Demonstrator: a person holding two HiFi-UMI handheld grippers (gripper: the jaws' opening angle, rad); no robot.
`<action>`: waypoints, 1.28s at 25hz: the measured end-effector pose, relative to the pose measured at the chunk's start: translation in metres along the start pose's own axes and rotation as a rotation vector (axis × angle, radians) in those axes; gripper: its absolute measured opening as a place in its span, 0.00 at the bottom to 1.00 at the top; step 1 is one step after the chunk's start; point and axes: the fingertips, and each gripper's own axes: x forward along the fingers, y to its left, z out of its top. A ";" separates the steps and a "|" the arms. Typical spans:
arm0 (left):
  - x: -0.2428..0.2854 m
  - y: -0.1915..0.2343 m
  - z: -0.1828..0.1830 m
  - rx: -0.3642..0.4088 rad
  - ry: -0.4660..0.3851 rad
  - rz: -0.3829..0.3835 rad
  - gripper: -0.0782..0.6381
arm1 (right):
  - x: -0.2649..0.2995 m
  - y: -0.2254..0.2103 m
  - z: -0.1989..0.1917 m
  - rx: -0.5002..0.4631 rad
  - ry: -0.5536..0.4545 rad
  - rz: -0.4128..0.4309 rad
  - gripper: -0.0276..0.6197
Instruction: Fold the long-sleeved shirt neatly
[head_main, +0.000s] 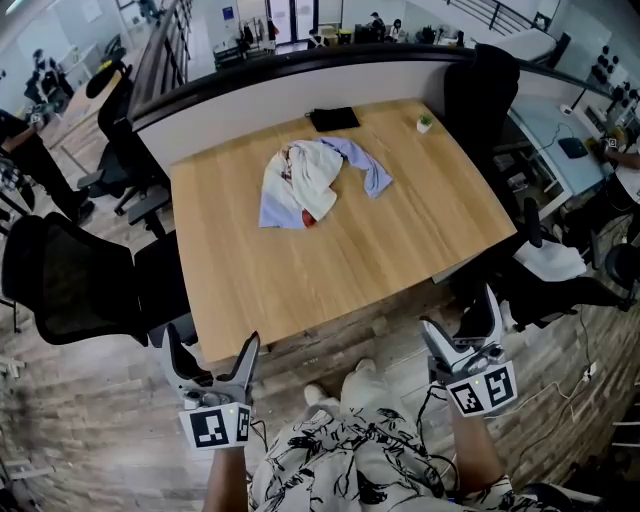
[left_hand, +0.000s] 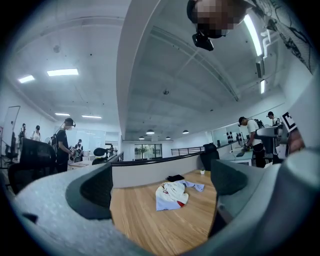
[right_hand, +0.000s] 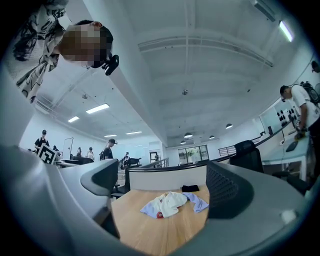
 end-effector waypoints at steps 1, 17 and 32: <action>0.006 0.000 -0.002 -0.002 0.006 -0.003 0.95 | 0.005 -0.004 -0.001 0.001 0.001 -0.004 0.89; 0.158 -0.014 0.000 0.054 0.030 0.046 0.95 | 0.146 -0.103 -0.011 0.009 0.006 0.075 0.89; 0.273 -0.049 -0.018 0.096 0.135 0.067 0.95 | 0.267 -0.195 -0.041 0.030 0.095 0.191 0.89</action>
